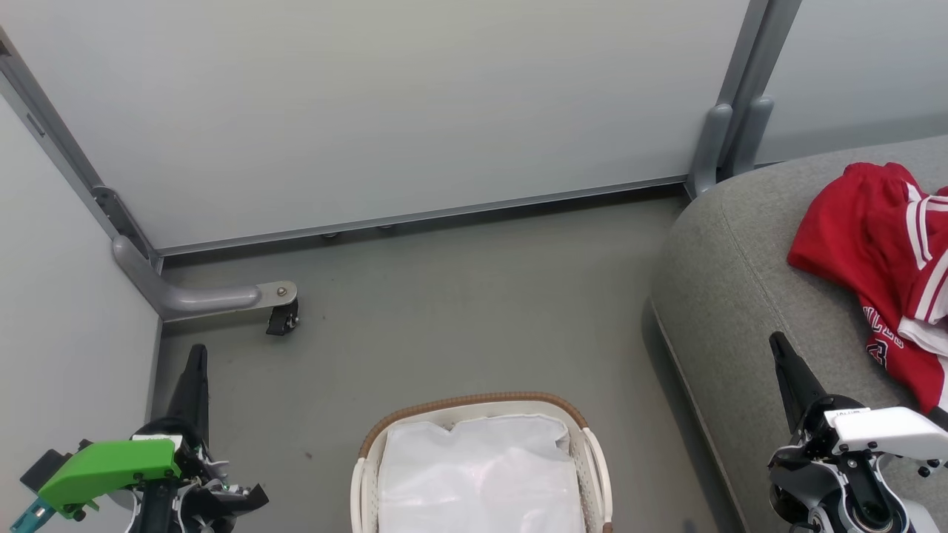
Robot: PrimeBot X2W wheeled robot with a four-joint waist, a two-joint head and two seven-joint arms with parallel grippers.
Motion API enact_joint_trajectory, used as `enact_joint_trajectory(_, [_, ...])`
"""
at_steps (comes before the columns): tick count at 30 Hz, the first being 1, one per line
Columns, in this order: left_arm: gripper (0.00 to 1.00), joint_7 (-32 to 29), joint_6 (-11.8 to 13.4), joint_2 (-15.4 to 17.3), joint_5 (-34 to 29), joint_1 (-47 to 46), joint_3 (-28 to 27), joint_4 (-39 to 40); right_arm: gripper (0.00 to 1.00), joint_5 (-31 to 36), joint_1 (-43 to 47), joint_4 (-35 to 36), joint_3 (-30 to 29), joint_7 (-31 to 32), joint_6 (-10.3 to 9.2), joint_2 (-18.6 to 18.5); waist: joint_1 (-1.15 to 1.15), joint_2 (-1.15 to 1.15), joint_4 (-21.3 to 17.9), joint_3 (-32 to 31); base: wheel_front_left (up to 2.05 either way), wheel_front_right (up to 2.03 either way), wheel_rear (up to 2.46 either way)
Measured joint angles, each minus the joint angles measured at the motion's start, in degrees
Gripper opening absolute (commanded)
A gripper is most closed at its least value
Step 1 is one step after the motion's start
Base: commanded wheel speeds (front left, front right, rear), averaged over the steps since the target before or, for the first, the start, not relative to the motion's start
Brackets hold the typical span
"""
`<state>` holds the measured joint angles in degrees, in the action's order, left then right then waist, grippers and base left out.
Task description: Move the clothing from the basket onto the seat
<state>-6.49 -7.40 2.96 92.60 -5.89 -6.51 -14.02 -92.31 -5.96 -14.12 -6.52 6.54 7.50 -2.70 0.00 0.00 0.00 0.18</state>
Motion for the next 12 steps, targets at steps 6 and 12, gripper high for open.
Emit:
enact_joint_trajectory(6, [0.0,0.0,0.0,0.0,0.0,0.0,-0.01,0.0,0.0,0.0,0.0,0.0,0.0,0.0,0.0,0.0,0.0,0.0,0.0,0.0,0.0,0.0,0.0])
enact_joint_trajectory(12, [0.0,-0.01,0.0,0.0,0.0,0.0,-0.02,0.0,0.0,0.0,0.0,0.0,0.0,0.0,0.0,0.0,0.0,0.0,0.0,0.0,0.0,0.0,0.0])
